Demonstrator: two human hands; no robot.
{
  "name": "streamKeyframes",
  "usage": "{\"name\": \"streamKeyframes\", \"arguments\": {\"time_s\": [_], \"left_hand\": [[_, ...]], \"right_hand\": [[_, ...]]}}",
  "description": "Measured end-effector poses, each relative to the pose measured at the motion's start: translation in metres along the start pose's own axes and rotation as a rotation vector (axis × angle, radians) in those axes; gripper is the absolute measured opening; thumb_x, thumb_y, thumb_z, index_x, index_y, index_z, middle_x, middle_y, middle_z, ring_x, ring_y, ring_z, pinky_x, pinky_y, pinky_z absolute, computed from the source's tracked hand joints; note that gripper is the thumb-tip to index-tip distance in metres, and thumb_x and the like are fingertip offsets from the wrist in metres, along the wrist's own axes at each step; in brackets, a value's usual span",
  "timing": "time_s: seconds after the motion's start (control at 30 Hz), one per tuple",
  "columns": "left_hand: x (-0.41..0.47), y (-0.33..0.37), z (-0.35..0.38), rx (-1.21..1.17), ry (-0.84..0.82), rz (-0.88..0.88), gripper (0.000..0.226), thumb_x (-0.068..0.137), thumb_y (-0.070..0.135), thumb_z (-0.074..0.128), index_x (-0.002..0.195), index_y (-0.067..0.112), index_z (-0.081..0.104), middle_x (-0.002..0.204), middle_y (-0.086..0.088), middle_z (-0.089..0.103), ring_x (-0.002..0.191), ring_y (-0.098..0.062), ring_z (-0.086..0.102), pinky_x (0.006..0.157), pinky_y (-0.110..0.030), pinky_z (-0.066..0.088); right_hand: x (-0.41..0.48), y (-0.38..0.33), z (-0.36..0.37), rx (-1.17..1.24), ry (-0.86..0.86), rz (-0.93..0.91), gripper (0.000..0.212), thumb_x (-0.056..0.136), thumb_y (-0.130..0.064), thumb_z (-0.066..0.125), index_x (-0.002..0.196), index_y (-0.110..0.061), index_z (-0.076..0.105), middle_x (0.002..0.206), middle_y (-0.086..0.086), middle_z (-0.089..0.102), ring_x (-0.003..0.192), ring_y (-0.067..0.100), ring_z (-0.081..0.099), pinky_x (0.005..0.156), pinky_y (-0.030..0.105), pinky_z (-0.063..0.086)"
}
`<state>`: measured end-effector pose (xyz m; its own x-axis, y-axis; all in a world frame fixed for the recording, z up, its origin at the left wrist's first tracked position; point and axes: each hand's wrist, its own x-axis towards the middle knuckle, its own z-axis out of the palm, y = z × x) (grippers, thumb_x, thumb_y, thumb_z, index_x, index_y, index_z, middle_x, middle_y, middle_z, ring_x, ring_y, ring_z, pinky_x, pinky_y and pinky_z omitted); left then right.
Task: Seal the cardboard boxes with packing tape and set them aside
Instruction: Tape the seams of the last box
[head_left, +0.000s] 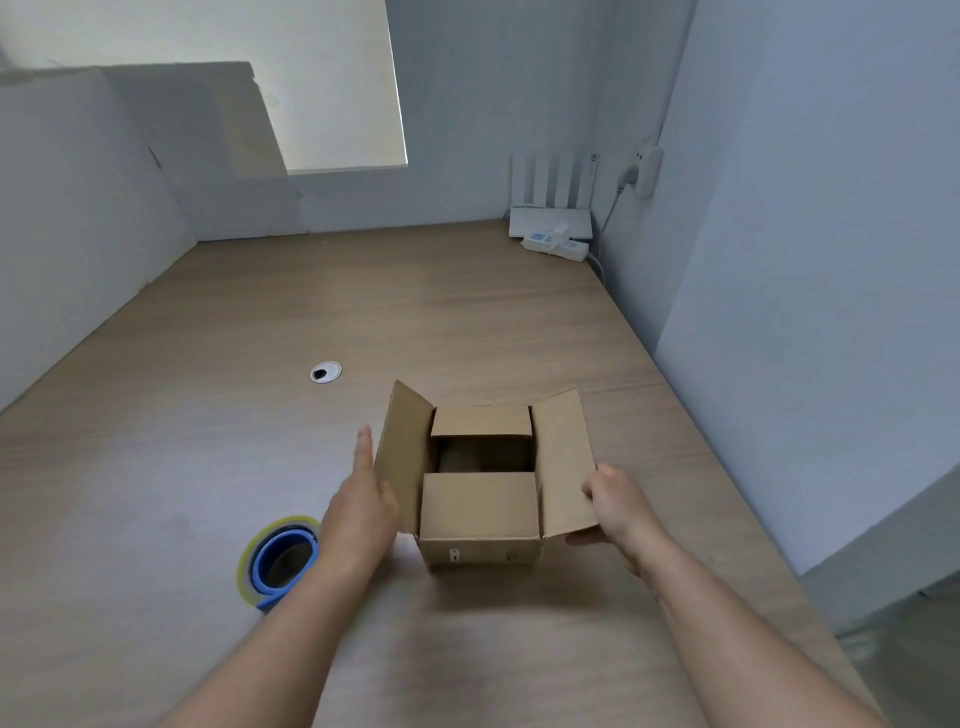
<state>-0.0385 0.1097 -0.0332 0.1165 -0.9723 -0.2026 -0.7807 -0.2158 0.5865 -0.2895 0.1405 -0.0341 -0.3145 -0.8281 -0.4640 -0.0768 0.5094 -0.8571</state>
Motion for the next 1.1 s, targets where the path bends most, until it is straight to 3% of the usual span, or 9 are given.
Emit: {"name": "streamKeyframes", "arguments": {"time_s": [0.17, 0.3, 0.4, 0.5, 0.63, 0.73, 0.8, 0.87, 1.1], "left_hand": [[-0.004, 0.027, 0.007, 0.865, 0.007, 0.449, 0.078, 0.091, 0.005, 0.036, 0.153, 0.028, -0.006, 0.16, -0.007, -0.013, 0.144, -0.031, -0.023, 0.113, -0.056, -0.015], [-0.005, 0.046, 0.019, 0.929, -0.091, 0.54, 0.074, 0.088, 0.02, 0.038, 0.153, 0.026, 0.005, 0.146, 0.0, 0.037, 0.147, -0.026, -0.009, 0.107, -0.063, -0.022], [-0.003, 0.051, 0.015, 0.82, -0.119, 0.532, 0.057, 0.087, 0.033, 0.037, 0.144, 0.033, 0.035, 0.123, 0.003, 0.041, 0.137, -0.02, 0.021, 0.108, -0.059, -0.024], [-0.006, 0.042, 0.017, 0.489, -0.018, 0.667, 0.056, 0.081, 0.06, 0.022, 0.088, 0.029, 0.068, 0.103, 0.014, 0.043, 0.125, -0.008, 0.034, 0.113, -0.045, -0.021], [-0.015, 0.017, 0.022, 0.192, 0.005, 0.76, 0.07, 0.083, 0.08, 0.02, 0.053, 0.031, 0.061, 0.113, 0.019, 0.056, 0.135, -0.005, 0.031, 0.116, -0.031, -0.003], [-0.025, 0.009, 0.019, 0.31, 0.023, 0.776, 0.044, 0.073, 0.078, 0.038, 0.087, 0.042, 0.059, 0.155, 0.007, 0.021, 0.147, -0.013, -0.005, 0.117, -0.039, -0.007], [-0.033, 0.007, 0.016, 0.373, -0.04, 0.644, 0.084, 0.066, 0.082, 0.039, 0.14, 0.041, 0.034, 0.158, -0.001, -0.023, 0.141, -0.016, -0.032, 0.117, -0.041, -0.015], [-0.039, 0.002, 0.015, 0.398, -0.112, 0.444, 0.105, 0.068, 0.083, 0.046, 0.149, 0.038, -0.005, 0.147, 0.002, -0.045, 0.14, -0.019, -0.034, 0.118, -0.04, -0.012], [-0.049, -0.015, 0.004, -0.008, -0.232, 0.227, 0.092, 0.078, 0.068, 0.053, 0.153, 0.031, 0.013, 0.159, 0.016, 0.005, 0.145, -0.008, 0.016, 0.117, -0.033, 0.026]], "right_hand": [[-0.005, 0.01, -0.001, 0.041, -0.04, 0.049, 0.015, 0.085, 0.002, 0.036, 0.084, -0.004, 0.049, 0.082, 0.018, 0.051, 0.067, 0.033, 0.057, 0.057, 0.049, 0.057], [-0.012, 0.014, -0.003, 0.083, -0.079, 0.109, 0.021, 0.086, -0.001, 0.041, 0.104, -0.001, 0.052, 0.092, 0.019, 0.058, 0.069, 0.033, 0.063, 0.054, 0.042, 0.057], [-0.012, 0.011, -0.007, -0.262, 0.026, 0.025, 0.071, 0.086, -0.014, 0.056, 0.149, -0.012, 0.023, 0.121, 0.012, 0.055, 0.101, 0.029, 0.061, 0.078, 0.04, 0.055], [-0.011, -0.006, -0.01, -0.892, 0.17, -0.258, 0.098, 0.084, -0.026, 0.063, 0.152, -0.023, -0.008, 0.155, 0.009, 0.02, 0.139, 0.027, 0.027, 0.109, 0.036, 0.031], [0.002, -0.034, -0.001, -1.249, 0.13, -0.437, 0.092, 0.083, -0.039, 0.062, 0.152, -0.021, 0.004, 0.159, 0.009, 0.005, 0.144, 0.031, 0.011, 0.116, 0.042, 0.015], [0.014, -0.05, 0.013, -1.386, 0.101, -0.455, 0.09, 0.082, -0.04, 0.065, 0.151, -0.02, 0.01, 0.159, 0.012, 0.004, 0.145, 0.034, 0.007, 0.117, 0.048, 0.014], [0.023, -0.058, 0.023, -1.464, 0.103, -0.49, 0.09, 0.084, -0.035, 0.064, 0.152, -0.021, 0.007, 0.159, 0.015, -0.004, 0.146, 0.036, 0.0, 0.116, 0.053, 0.01], [0.032, -0.064, 0.033, -1.532, 0.104, -0.49, 0.086, 0.085, -0.035, 0.064, 0.151, -0.022, 0.011, 0.159, 0.017, -0.001, 0.145, 0.038, 0.006, 0.113, 0.057, 0.016], [0.062, -0.087, 0.037, -1.362, 0.09, -0.459, 0.04, 0.097, -0.052, 0.039, 0.099, -0.02, 0.063, 0.104, 0.005, 0.062, 0.097, 0.025, 0.055, 0.07, 0.031, 0.04]]}}
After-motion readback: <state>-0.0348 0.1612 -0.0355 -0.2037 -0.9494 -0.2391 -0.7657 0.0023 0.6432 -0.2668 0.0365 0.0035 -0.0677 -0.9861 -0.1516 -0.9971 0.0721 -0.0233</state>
